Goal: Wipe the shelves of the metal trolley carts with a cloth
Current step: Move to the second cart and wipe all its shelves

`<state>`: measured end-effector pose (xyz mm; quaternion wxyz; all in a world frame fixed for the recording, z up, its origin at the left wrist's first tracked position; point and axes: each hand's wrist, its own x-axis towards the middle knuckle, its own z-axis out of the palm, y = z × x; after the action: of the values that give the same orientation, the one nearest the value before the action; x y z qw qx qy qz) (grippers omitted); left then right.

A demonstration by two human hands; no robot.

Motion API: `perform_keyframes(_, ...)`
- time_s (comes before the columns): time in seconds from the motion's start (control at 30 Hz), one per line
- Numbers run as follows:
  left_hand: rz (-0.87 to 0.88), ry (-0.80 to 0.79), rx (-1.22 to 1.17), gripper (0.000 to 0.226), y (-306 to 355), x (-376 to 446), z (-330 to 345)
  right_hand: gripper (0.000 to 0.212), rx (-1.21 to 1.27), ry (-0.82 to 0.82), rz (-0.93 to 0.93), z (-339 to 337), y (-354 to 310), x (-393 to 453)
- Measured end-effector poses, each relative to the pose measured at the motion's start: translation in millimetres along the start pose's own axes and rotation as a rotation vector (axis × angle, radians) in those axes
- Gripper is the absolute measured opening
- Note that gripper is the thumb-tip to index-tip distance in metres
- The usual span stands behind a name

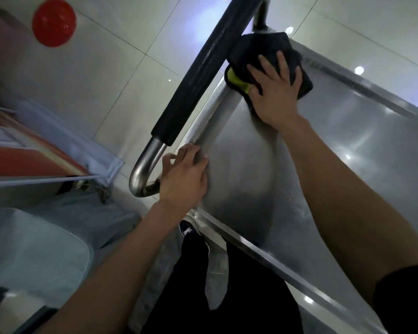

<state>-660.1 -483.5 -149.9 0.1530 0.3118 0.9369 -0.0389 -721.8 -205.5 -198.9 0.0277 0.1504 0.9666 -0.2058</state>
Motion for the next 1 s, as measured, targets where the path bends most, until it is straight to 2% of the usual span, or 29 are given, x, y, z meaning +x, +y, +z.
perform_keyframes(0.2, -0.018, -0.034, -0.110, 0.041, 5.7, -15.9, 2.0, 0.049, -0.006, -0.031, -0.093, 24.5, -52.2, -75.4)
perform_keyframes(0.47, 0.088, 0.064, -0.287, 0.026, -28.1, -98.9, 12.1, 0.048, 0.011, -0.056, -0.110, 66.4, -115.4, -195.2)
perform_keyframes(0.7, 0.210, 0.048, -0.249, 0.030, -77.9, -150.0, 17.3, 0.053, 0.043, -0.074, 0.006, 92.6, -164.1, -282.7)
perform_keyframes(1.0, 0.239, 0.003, -0.197, 0.034, -91.2, -177.7, 12.9, 0.049, -0.188, -0.090, 0.057, 83.4, -167.7, -319.5)
